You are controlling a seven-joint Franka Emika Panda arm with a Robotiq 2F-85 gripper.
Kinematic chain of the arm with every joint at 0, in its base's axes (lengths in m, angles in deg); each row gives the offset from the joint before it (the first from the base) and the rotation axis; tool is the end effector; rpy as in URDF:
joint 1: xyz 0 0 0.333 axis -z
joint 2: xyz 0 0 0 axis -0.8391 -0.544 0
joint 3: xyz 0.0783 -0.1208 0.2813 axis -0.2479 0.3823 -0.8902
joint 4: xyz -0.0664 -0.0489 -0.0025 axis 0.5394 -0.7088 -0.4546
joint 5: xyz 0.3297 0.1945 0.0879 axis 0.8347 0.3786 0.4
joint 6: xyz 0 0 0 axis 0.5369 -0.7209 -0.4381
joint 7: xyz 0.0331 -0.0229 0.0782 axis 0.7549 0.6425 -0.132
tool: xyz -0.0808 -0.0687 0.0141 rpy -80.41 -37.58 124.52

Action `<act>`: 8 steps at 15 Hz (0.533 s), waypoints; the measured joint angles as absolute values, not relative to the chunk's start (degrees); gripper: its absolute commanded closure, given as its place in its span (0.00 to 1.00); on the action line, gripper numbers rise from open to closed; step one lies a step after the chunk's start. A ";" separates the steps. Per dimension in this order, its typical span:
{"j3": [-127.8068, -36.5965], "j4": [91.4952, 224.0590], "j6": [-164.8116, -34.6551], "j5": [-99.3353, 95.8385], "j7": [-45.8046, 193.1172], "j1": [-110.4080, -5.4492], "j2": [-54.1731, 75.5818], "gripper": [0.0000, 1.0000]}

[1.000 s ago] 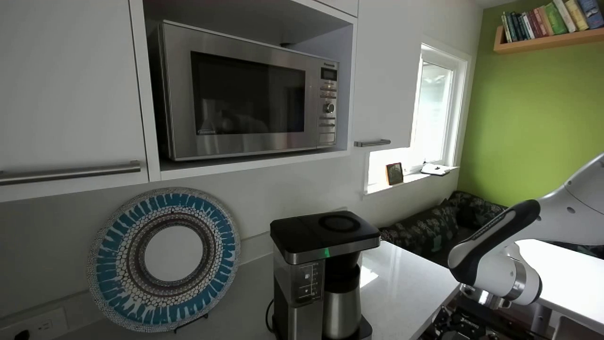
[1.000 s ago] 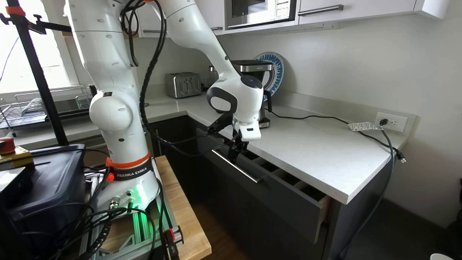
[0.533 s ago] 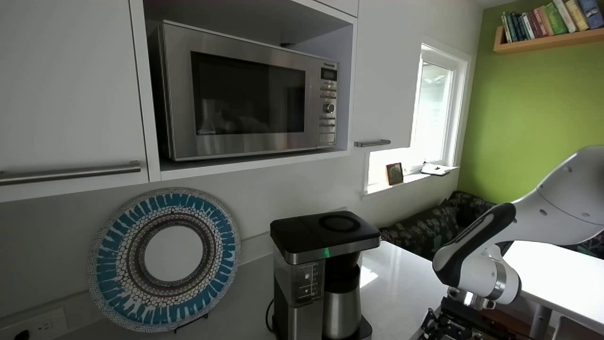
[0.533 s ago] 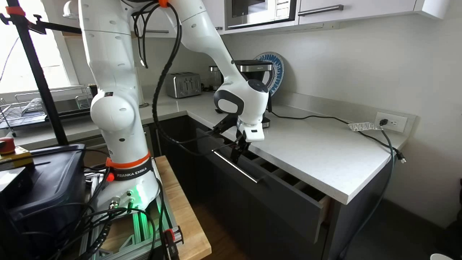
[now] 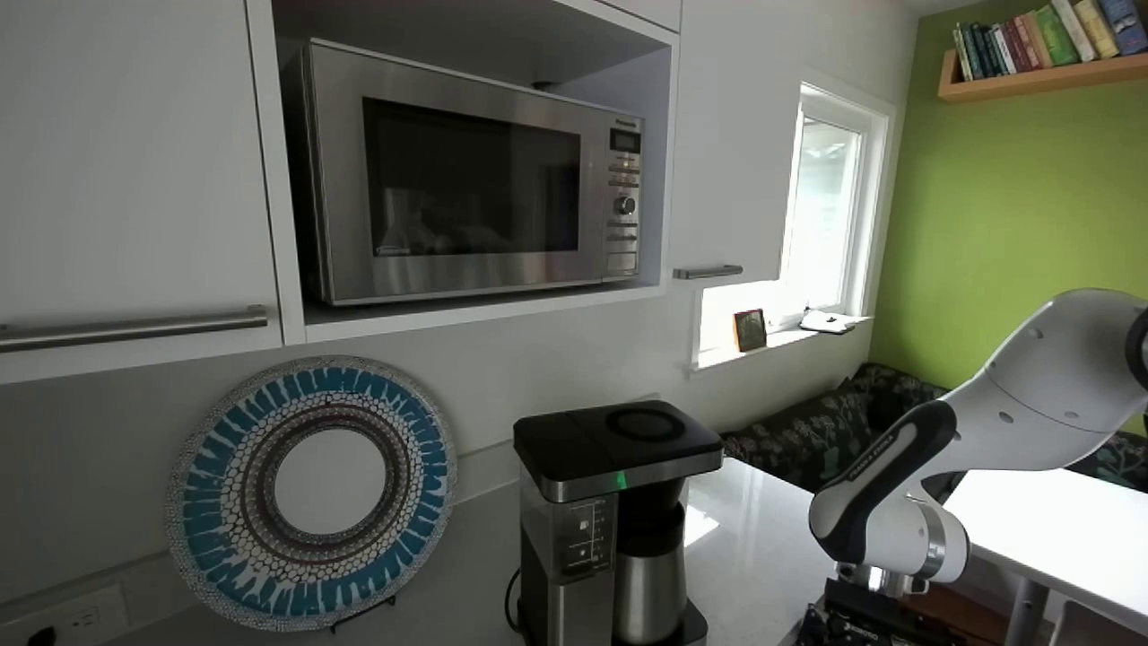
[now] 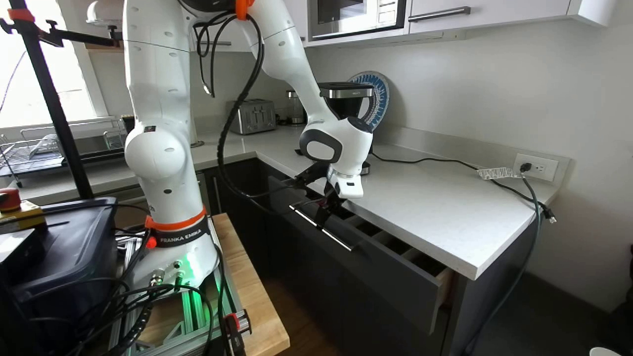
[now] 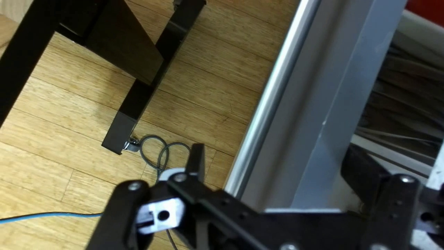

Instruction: Open the top right drawer, remove the spoon from the drawer and put it on the counter

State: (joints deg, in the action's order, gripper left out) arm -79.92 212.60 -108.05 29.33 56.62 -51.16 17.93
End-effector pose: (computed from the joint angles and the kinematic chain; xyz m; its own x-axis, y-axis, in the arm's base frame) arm 0.4102 -0.0928 0.1881 0.5073 -0.8040 -0.3103 -0.8549 -0.5150 -0.0634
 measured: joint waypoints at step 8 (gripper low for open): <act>-79.06 212.36 -100.00 20.22 51.37 -51.17 17.34 0.00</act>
